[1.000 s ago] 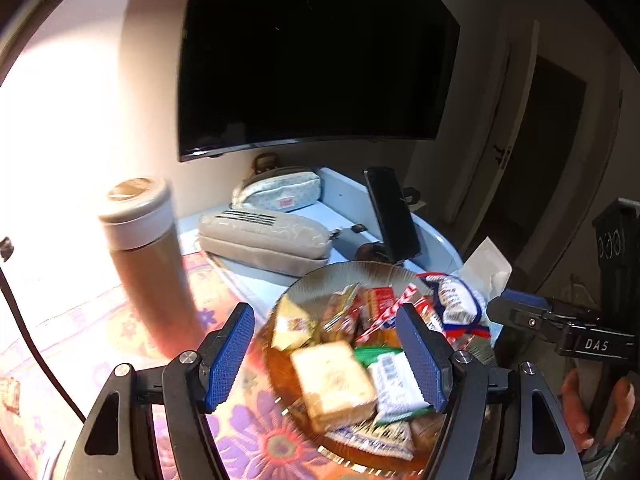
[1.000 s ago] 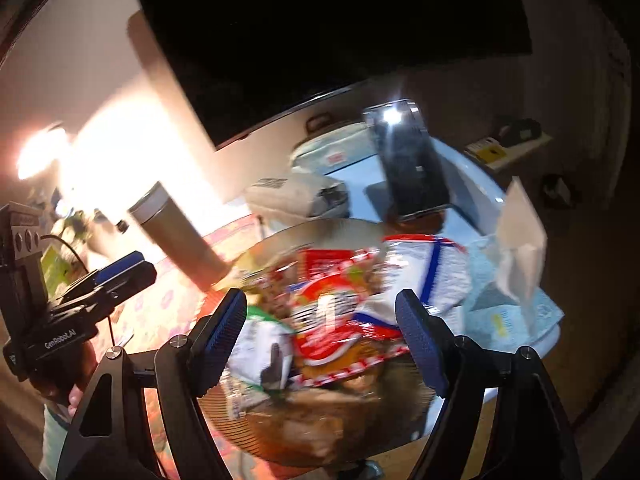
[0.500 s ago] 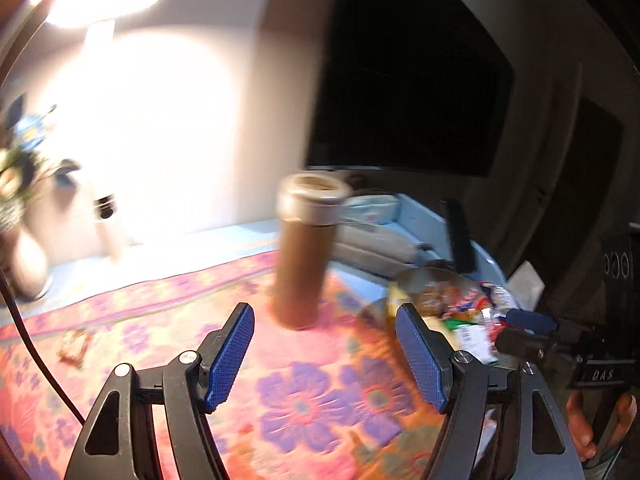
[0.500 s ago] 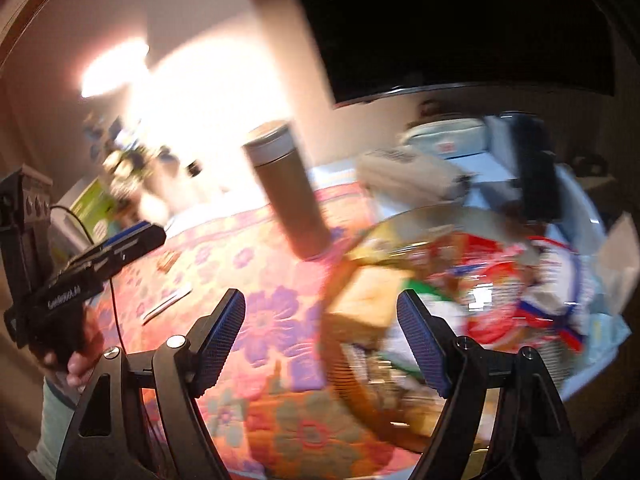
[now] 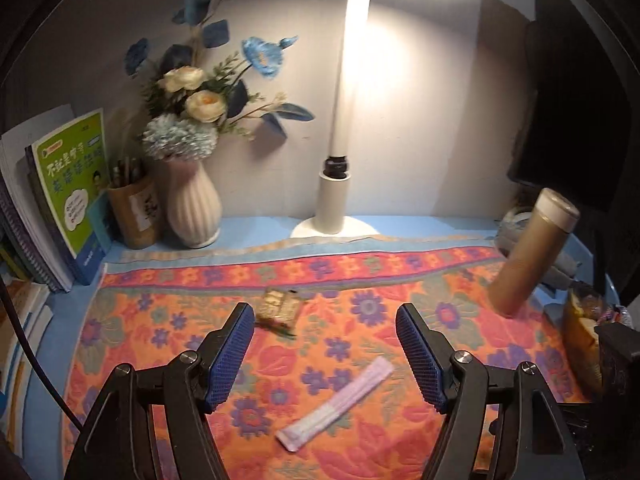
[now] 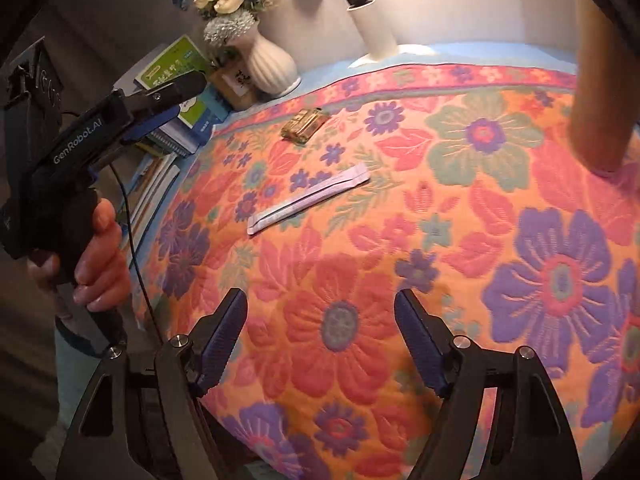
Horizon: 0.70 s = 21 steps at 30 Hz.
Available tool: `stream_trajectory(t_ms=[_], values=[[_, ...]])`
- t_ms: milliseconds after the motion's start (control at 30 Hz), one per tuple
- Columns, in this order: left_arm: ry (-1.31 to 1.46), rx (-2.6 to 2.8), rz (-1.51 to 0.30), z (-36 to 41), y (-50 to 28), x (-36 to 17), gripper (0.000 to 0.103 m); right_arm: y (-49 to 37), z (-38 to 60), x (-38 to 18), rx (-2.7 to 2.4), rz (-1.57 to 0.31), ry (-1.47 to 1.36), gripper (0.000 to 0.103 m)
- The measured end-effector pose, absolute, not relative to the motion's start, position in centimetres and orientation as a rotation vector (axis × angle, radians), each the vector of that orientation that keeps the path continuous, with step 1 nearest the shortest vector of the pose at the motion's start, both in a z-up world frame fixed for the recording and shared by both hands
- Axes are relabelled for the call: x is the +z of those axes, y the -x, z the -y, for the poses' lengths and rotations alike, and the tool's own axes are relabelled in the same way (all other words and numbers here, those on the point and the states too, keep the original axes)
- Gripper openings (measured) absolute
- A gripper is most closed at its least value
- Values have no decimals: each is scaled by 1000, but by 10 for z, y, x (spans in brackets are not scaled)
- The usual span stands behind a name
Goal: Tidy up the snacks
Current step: 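Move both grippers back to the remaining snacks on the bed, then grasp the clear wafer pack with left gripper while right gripper grasps the pink stick sachet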
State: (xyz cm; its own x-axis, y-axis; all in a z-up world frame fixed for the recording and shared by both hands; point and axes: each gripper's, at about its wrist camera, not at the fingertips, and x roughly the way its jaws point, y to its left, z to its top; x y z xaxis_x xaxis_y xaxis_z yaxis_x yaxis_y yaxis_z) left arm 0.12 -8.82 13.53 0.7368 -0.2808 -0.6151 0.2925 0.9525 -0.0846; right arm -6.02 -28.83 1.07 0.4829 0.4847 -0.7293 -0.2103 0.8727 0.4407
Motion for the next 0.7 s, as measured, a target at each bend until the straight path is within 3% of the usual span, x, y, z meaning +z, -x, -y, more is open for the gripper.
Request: stream_trajectory(t_ms=[233,633,667,700], values=[[-15,-325,-812,62,-66,81,71,16,252,4,438,-974,-277,73],[-32,-382,-946,99,-146,12,71,-28,248,-16,425,-1013,-279,73],[-38,-374,-940,101,-147,10,69,-29,245,-16,424,-1011,-264,73],[-53,-361,-925,103,-147,12,54,-32,241,-16,421,-1009,-250,73]])
